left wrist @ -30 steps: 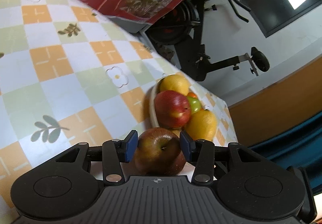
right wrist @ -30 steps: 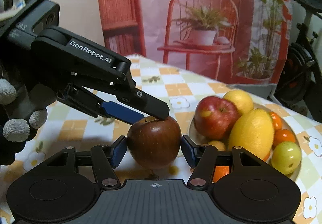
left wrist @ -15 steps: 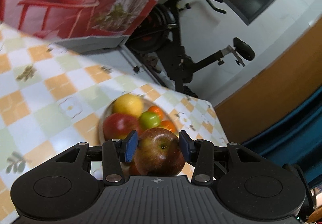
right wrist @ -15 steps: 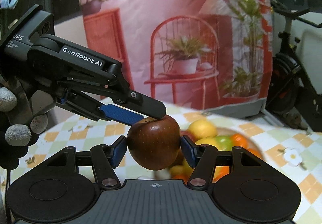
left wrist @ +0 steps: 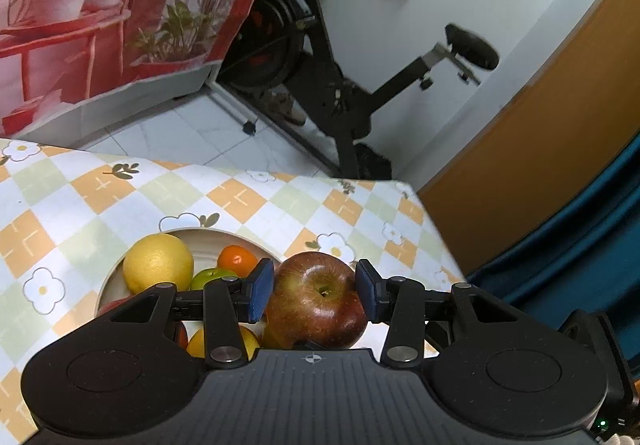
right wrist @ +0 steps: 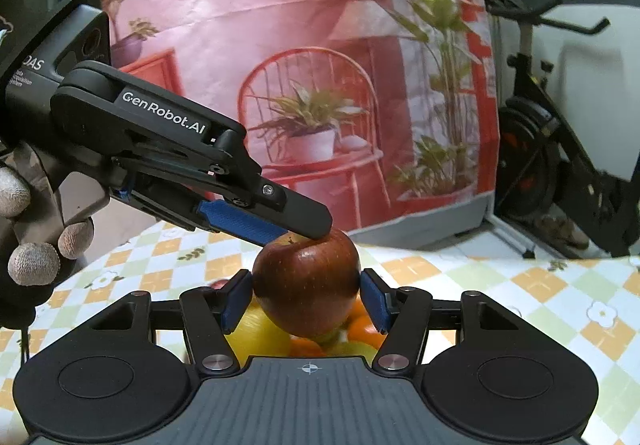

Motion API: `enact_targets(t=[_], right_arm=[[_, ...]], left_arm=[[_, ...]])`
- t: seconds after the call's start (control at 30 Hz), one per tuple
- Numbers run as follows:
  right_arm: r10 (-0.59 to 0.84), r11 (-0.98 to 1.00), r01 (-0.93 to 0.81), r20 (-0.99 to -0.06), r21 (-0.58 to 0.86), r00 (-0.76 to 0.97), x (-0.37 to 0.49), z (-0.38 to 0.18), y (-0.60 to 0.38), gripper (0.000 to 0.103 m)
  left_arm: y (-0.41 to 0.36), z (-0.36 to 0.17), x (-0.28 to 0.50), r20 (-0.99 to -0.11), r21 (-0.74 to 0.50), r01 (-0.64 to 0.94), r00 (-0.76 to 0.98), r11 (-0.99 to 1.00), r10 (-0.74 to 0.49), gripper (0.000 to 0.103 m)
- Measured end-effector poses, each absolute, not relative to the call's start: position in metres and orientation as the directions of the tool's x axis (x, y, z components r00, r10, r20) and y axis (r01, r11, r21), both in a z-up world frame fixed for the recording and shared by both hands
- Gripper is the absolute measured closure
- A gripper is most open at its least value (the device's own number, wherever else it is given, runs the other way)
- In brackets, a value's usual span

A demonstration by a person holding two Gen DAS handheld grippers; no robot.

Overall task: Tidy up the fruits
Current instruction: 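Lift the apple with the right gripper and lower it onto the plate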

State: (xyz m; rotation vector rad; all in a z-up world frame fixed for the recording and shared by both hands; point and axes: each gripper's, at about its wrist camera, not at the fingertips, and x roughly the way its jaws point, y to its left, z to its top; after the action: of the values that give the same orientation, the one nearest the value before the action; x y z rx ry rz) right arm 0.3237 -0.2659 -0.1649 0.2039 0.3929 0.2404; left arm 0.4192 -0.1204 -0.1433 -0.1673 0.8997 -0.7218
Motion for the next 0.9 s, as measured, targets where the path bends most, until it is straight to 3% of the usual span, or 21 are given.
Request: enact_targets(t=[0.2,0.9], right_arm=[[0.286,0.942,-0.187,-0.378,0.279,0.88,0.336,-0.188,-0.274,0.048],[0.323,0.92,-0.194,-0.376,0.341,0.869,0.354,-0.199,-0.277,0.047]], left_arm=[[-0.125,-0.156,0.43,-0.701,-0.397,0.486,0.387,0.779,-0.599,0.056],[-0.121,-0.16,0.438,-0.709,-0.4,0.445,0.403,0.801,-0.578,0.056]])
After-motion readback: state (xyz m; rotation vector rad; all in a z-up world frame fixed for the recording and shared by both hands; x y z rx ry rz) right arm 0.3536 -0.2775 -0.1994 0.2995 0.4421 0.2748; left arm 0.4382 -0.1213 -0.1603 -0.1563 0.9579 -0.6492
